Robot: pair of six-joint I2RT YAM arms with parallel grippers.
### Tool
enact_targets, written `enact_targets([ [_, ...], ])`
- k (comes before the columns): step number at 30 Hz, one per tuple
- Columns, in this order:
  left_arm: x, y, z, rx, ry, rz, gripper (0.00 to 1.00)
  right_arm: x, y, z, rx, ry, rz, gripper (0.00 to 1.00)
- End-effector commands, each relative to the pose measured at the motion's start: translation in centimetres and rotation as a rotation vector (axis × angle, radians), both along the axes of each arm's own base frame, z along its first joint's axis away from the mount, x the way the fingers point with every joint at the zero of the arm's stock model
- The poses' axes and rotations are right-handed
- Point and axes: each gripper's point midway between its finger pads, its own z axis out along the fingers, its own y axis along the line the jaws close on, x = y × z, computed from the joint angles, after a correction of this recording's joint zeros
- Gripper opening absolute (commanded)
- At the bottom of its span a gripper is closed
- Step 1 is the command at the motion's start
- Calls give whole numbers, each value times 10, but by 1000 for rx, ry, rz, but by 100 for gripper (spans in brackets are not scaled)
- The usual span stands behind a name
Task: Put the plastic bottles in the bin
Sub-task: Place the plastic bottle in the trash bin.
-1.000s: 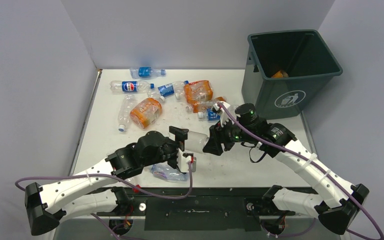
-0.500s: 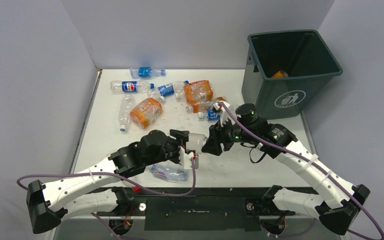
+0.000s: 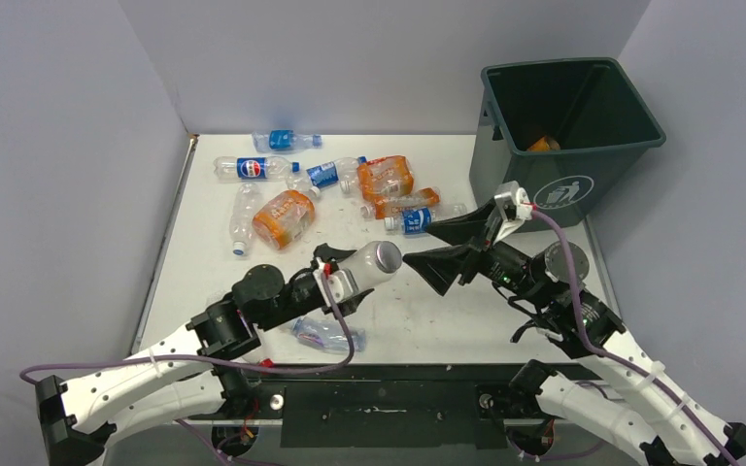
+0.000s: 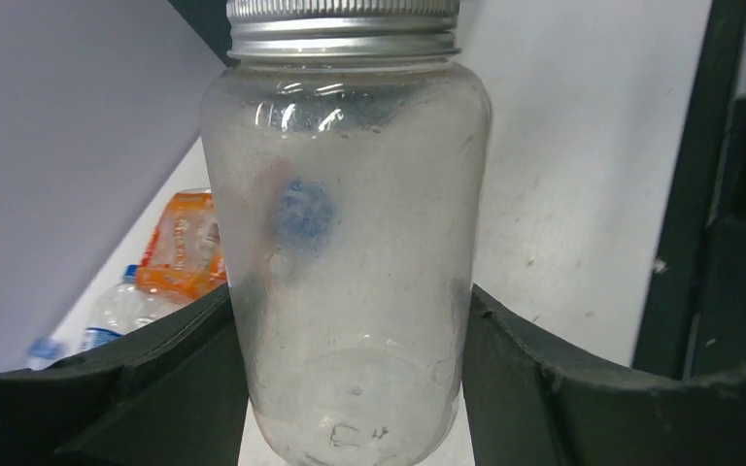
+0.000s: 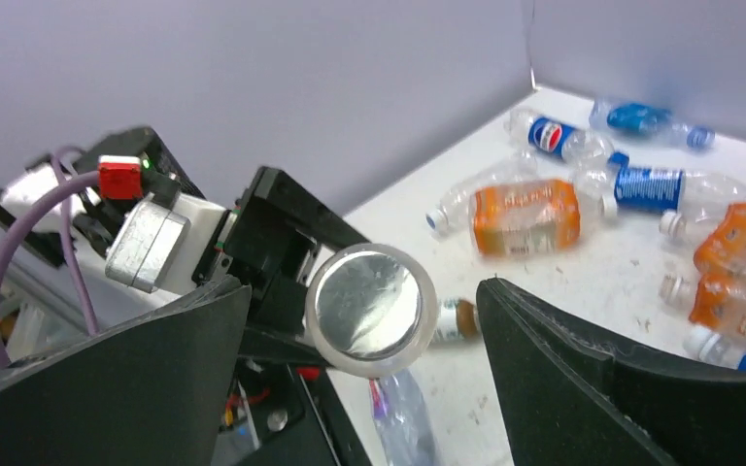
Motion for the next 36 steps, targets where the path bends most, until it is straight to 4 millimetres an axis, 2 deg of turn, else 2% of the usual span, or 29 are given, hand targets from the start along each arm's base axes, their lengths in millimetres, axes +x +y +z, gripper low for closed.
enact_targets([
  [1,-18,-8,53,-385,189,-64,36,12,0,56,272,-123,-56,90],
  [7,-19,0,75,-634,408,-183,36,15,20,63,357,-161,27,90],
  [9,-17,4,82,-686,424,-226,35,19,30,63,364,-158,52,90],
  [12,-13,1,74,-659,437,-235,34,26,46,59,331,-146,70,90],
  [18,-15,0,71,-645,433,-243,33,30,71,50,276,-144,77,90],
  [23,-16,0,67,-629,422,-240,33,31,82,46,235,-145,64,90],
  [26,-16,0,66,-621,416,-240,33,33,86,44,211,-137,64,97],
  [27,-16,-1,66,-619,416,-240,33,33,88,43,200,-132,67,95],
  [28,-16,-1,65,-618,414,-237,33,35,91,39,183,-123,71,90],
  [30,-16,0,64,-614,409,-234,33,35,95,34,160,-110,82,70],
  [32,-16,0,63,-607,398,-226,34,37,97,29,133,-95,81,55],
  [36,-17,2,63,-599,370,-208,39,39,97,19,63,-77,71,33],
])
